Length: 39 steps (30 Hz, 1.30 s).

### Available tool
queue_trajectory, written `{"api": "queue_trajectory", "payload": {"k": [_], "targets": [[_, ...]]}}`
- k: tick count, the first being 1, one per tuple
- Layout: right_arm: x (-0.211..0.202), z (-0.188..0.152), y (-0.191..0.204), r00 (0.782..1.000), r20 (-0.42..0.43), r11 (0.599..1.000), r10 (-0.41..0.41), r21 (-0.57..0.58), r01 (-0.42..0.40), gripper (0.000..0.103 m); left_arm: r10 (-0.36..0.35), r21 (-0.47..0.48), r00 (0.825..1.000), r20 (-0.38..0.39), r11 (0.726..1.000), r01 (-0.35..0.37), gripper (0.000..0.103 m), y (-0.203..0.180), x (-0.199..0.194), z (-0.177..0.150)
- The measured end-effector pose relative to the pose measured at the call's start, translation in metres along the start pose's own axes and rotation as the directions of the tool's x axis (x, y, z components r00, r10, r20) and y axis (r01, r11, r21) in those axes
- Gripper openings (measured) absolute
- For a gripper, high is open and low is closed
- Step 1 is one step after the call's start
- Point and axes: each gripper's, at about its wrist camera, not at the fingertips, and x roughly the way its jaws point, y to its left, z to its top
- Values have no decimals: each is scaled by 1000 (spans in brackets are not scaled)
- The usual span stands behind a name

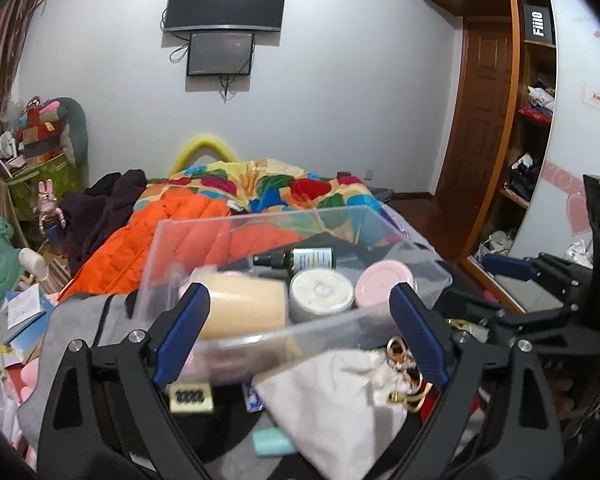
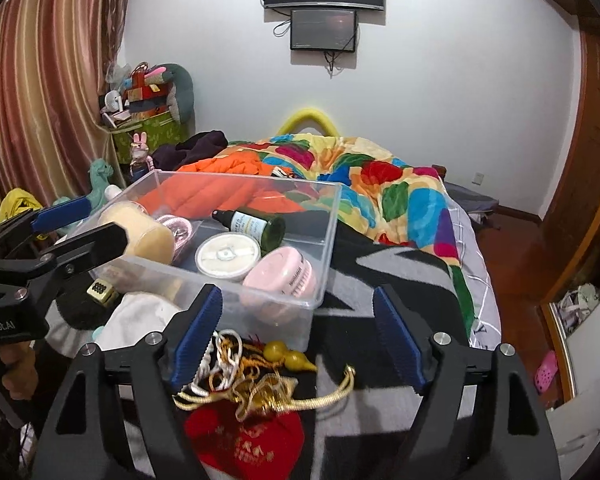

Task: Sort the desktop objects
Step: 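Withdraw both tools from the box toward the remaining items on the blanket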

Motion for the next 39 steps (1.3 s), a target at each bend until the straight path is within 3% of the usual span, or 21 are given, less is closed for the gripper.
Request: {"api": "queue_trajectory", "payload": {"k": [7,15,21,24,27,31,33,34,37,39], "targets": [[-17,-13,-6,999,12,999,-34,18,34,81,26,-42,998,-57,999,-28,96,16,-15,-17],[-20,-40,-12,998,-32,998,-44,51,46,81,72,-14,989,-127,997,-75,96,21,-26,-46],[-10,-60,-10,996,-85,996,16,89,-8,82,63,-8,983,-174,998,-66,96,18,-28,-67],[5,-69,-4,985,-141,991,99,103,-85,82,66,-6,980,-189,998,-69,96,15,-27,-74],[22,-75,1,974,-193,988,115,119,-93,82,62,-5,979,-196,998,-65,96,12,-26,-77],[22,-75,6,979,-173,988,112,122,-92,84,55,-4,979,-198,998,-57,96,9,-21,-74],[24,-75,7,981,-164,987,103,136,-81,77,40,-13,979,-201,999,-43,96,8,-19,-70],[24,-74,8,982,-159,988,100,132,-79,62,32,-18,979,-202,999,-37,96,7,-18,-69],[19,-75,9,988,-135,991,80,119,-64,31,17,-28,978,-209,999,-23,96,4,-13,-66],[16,-75,-1,986,-129,986,102,146,-82,22,13,-29,975,-220,999,-20,96,1,-9,-64]]}}
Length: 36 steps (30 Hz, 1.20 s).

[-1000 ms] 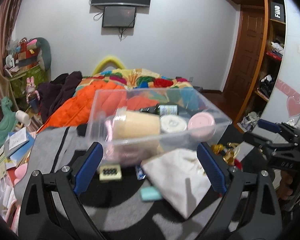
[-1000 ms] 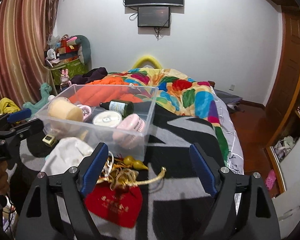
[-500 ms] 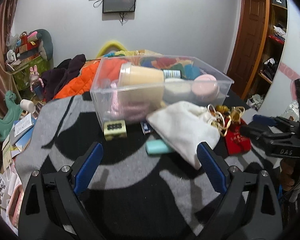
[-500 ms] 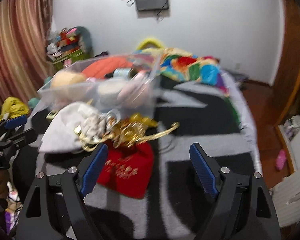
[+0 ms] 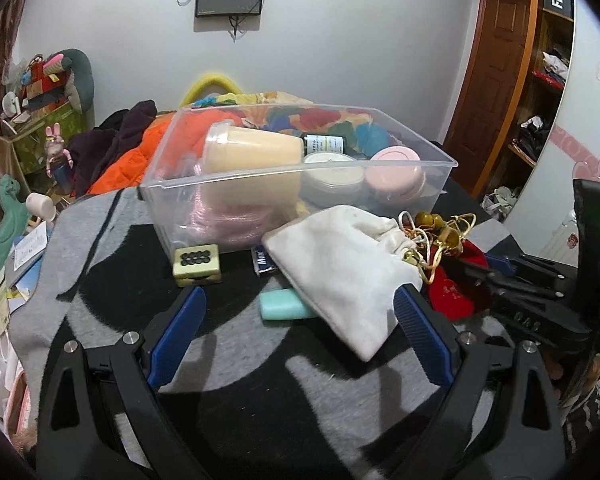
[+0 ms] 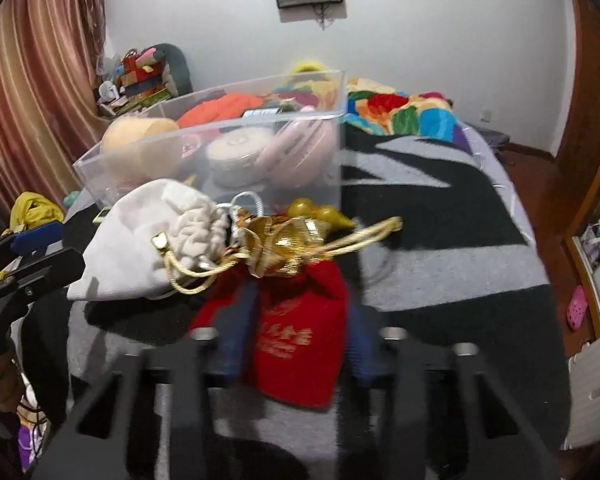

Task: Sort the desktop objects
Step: 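Withdraw both tools from the box toward the remaining items on the blanket, then grasp the white drawstring pouch with the left tool while the right tool grasps the red bag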

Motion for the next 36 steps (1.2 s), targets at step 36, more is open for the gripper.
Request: {"api": "queue_trajectory", "payload": {"k": [36], "targets": [[-37,-2,-37,992,104,993,64,97,-74,9,32,55,996,-87,998,-27,68,-44,55,12]]}}
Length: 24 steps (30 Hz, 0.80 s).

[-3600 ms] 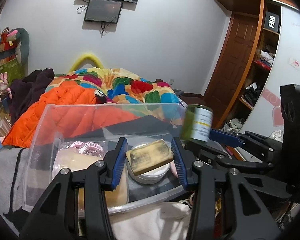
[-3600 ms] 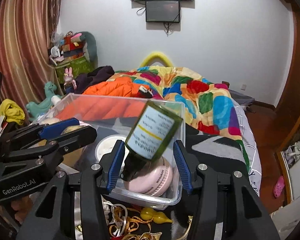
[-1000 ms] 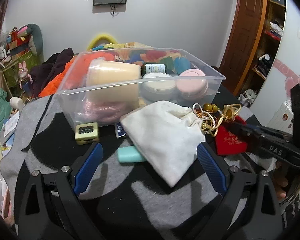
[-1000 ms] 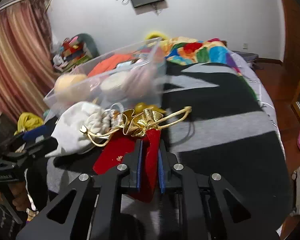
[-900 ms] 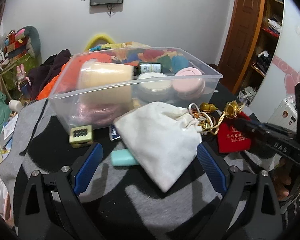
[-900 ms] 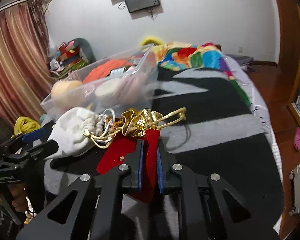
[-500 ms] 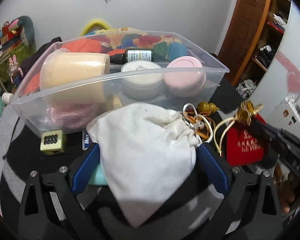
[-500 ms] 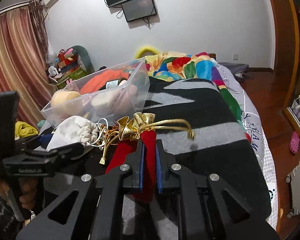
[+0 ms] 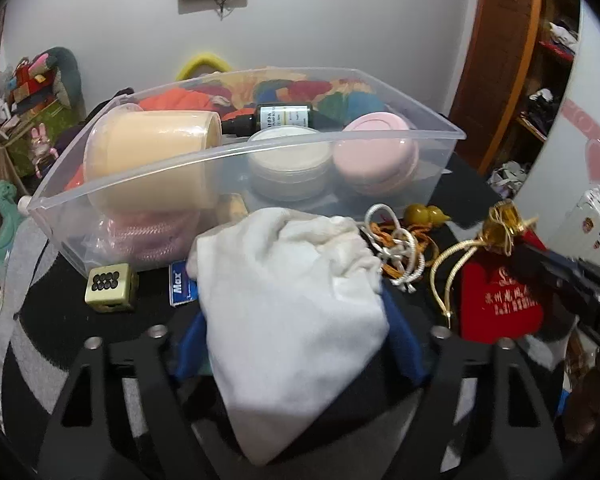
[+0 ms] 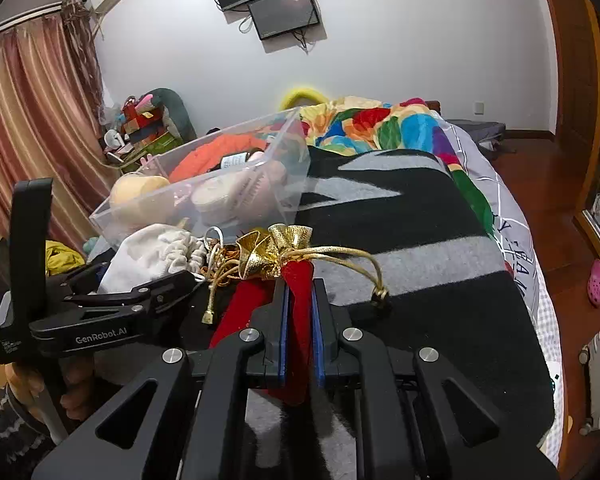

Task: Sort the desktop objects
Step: 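Grasp the white drawstring pouch with the left tool while the right tool grasps the red bag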

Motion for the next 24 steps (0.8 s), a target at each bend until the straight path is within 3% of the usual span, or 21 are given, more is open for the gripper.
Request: {"api": "queue_trajectory", "payload": {"k": [3,6,13,24], "targets": [[-2,2,4,1000,-1,1000,20,-4,-20,9,-26,34,999,19,999,26,56,0,-8,-6],[-5,6,9,1000,12,1000,14,-23,-14,9,-44,43,998,41,998,43,53,0,-19,-12],[-16,20,20,999,50,998,-4,-60,7,9,-27,65,988,151,998,18,52,7,-62,-18],[-24,49,36,993,113,996,-14,-90,25,9,-1,12,949,315,1000,-3,52,42,-115,7]]}}
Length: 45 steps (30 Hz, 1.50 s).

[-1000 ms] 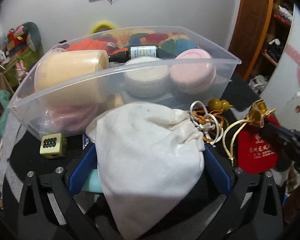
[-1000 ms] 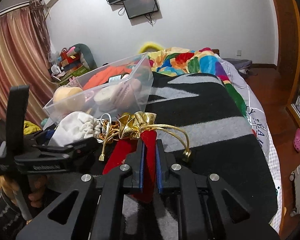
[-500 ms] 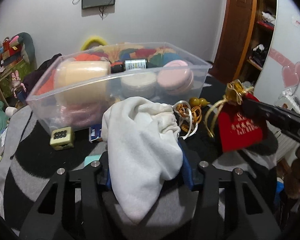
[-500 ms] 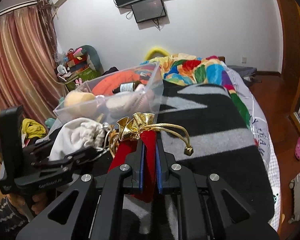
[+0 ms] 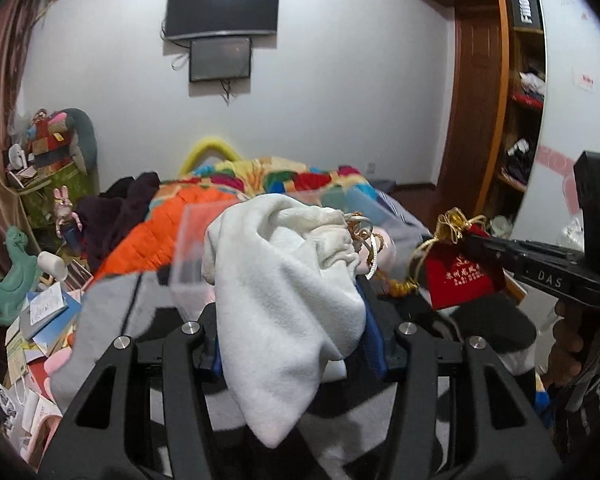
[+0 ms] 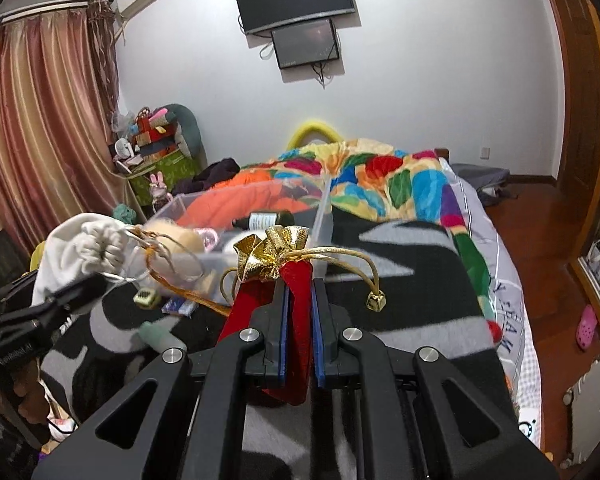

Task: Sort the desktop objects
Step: 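Grasp the white drawstring pouch with the left tool while the right tool grasps the red bag, then lower the white pouch and red bag into the clear box and open both tools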

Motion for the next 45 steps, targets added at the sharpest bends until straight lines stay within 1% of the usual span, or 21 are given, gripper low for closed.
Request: {"api": "queue_trajectory", "payload": {"k": [7,13,17,23,27,32,35,40,45], "targets": [[1,21,12,999,45,1000,7,-18,-6,9,19,-42,998,58,999,-16,52,24,-5,19],[10,40,20,997,75,1000,19,-17,-18,9,16,-88,998,57,996,-10,52,43,11,35],[20,49,25,997,80,1000,20,-21,-19,9,16,-126,999,46,992,-10,52,56,29,44],[43,54,32,998,55,999,30,-23,-29,9,-9,-142,1000,20,990,12,52,64,56,53],[60,52,36,999,22,999,39,-33,-38,9,-23,-140,1000,8,990,24,52,63,74,58],[79,50,38,998,-19,998,51,-33,-52,9,-26,-136,999,-23,991,23,52,60,98,59],[89,48,40,998,-43,998,55,-36,-56,9,-26,-140,999,-45,990,19,52,60,112,55],[100,44,40,997,-66,998,49,-40,-52,9,-54,-183,993,-101,982,35,53,65,133,43],[111,39,41,995,-98,998,35,-53,-41,9,-90,-208,987,-131,976,61,55,67,142,33]]}}
